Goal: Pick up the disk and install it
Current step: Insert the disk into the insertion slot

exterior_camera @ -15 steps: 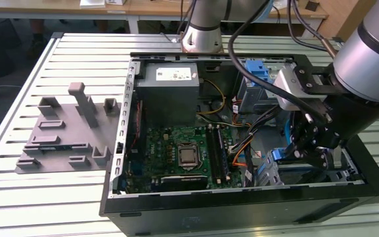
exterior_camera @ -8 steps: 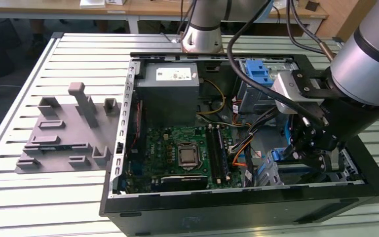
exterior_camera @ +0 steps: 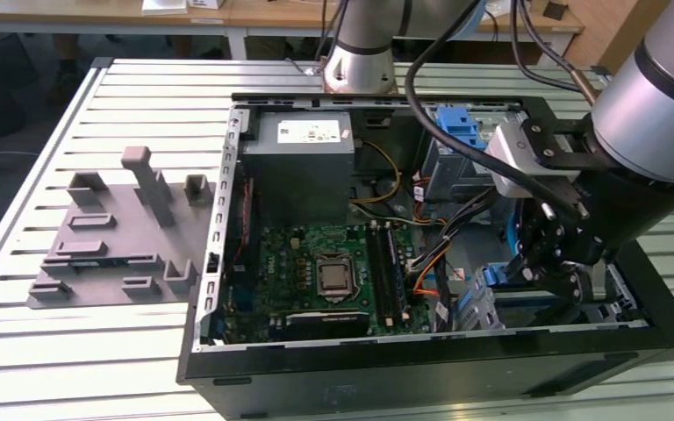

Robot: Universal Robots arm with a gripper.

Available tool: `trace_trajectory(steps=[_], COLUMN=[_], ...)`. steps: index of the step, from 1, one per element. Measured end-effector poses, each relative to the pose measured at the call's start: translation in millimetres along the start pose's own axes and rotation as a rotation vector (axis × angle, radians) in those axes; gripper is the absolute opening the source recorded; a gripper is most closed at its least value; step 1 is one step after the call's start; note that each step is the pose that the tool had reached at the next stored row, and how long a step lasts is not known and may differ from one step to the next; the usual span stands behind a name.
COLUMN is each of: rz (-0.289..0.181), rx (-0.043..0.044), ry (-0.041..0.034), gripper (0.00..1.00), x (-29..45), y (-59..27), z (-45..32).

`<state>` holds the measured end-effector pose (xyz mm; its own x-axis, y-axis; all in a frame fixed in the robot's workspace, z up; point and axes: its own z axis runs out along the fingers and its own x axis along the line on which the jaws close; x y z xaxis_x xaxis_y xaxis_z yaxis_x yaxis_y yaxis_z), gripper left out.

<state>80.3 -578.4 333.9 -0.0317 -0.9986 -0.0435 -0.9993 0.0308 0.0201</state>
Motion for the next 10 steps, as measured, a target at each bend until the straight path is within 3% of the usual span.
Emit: trace_trajectory(steps=[10], rz=[0.000], rx=[0.0000], ry=[0.0003], gripper=[0.11], x=[0.0], y=[0.0], z=[-1.7])
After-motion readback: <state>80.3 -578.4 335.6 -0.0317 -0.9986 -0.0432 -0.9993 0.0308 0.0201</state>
